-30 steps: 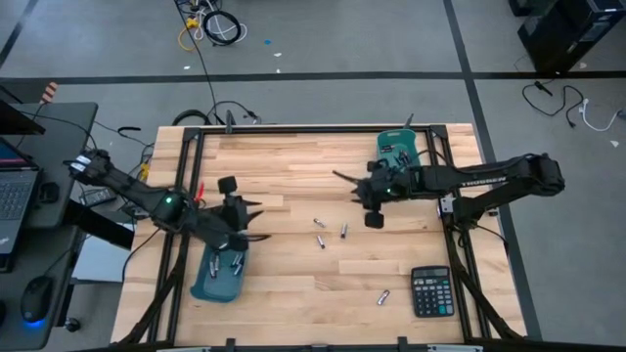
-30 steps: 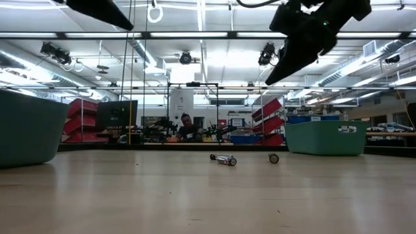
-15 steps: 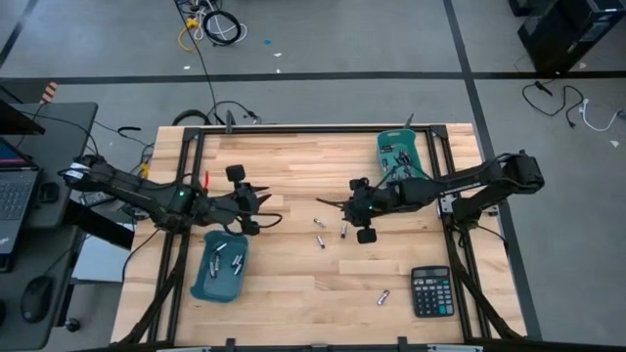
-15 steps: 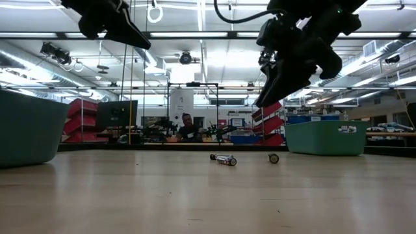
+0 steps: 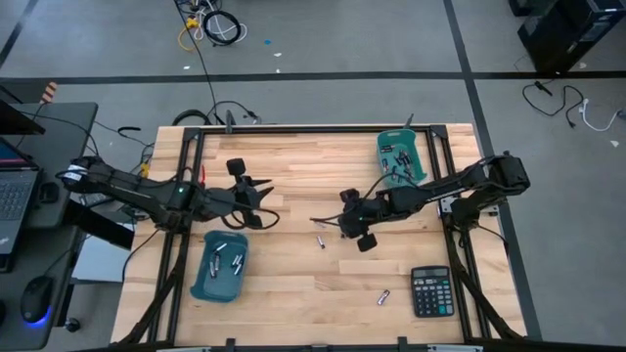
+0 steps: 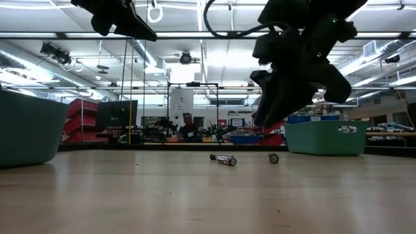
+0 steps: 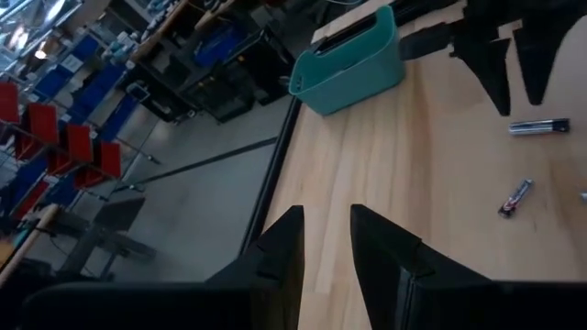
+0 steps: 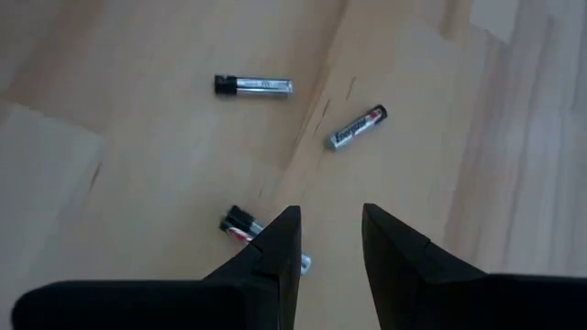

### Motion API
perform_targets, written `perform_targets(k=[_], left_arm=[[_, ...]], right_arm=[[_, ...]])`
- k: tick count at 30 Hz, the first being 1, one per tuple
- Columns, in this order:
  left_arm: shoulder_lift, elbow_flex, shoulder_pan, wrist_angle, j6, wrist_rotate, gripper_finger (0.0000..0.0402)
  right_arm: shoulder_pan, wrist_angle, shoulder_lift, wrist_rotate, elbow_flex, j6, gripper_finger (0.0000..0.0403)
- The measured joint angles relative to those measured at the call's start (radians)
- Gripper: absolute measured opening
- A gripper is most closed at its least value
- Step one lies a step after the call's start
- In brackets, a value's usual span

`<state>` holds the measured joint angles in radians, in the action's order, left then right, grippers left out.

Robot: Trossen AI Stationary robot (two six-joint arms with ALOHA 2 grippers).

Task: Sort batteries
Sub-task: Put the silver battery into the blue bin

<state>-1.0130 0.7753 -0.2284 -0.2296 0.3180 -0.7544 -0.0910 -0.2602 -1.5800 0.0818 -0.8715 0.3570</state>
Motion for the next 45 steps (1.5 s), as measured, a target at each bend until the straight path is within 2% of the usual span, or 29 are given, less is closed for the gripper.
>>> perform_targets(k=[4,15,21,24,28,34,42,45], left_arm=[[0.0,0.0,0.007,-0.003,-0.003,0.035,0.0092],[0.0,0.0,0.007,-0.008,-0.007,0.078,0.0092],[0.0,0.0,0.007,-0.007,-0.007,0.083,0.0092],[0.0,0.0,0.007,-0.006,-0.008,0.122,0.0092],[-0.001,0.0,0.007,0.001,-0.008,0.16,0.0092],[-0.001,0.0,0.007,0.011,-0.008,0.161,0.0092],[-0.009,-0.025,0.007,0.108,-0.009,0.161,0.0092],[-0.009,-0.071,0.007,0.197,-0.008,0.161,0.0092]], right_arm=[[-0.03,-0.038,-0.018,0.035,0.0,0.087,0.0113],[-0.066,-0.022,-0.078,0.057,0.0,0.093,0.0182],[-0.035,0.004,-0.147,0.051,0.0,0.153,0.0182],[-0.026,-0.005,-0.164,0.045,-0.005,0.176,0.018],[0.0,-0.013,-0.162,-0.024,-0.004,0.161,0.0175],[0.034,-0.012,-0.166,-0.081,-0.002,0.032,0.0139],[0.039,-0.009,-0.167,-0.089,-0.001,-0.048,0.0026],[0.039,0.001,-0.168,-0.072,0.0,-0.071,0.0024]])
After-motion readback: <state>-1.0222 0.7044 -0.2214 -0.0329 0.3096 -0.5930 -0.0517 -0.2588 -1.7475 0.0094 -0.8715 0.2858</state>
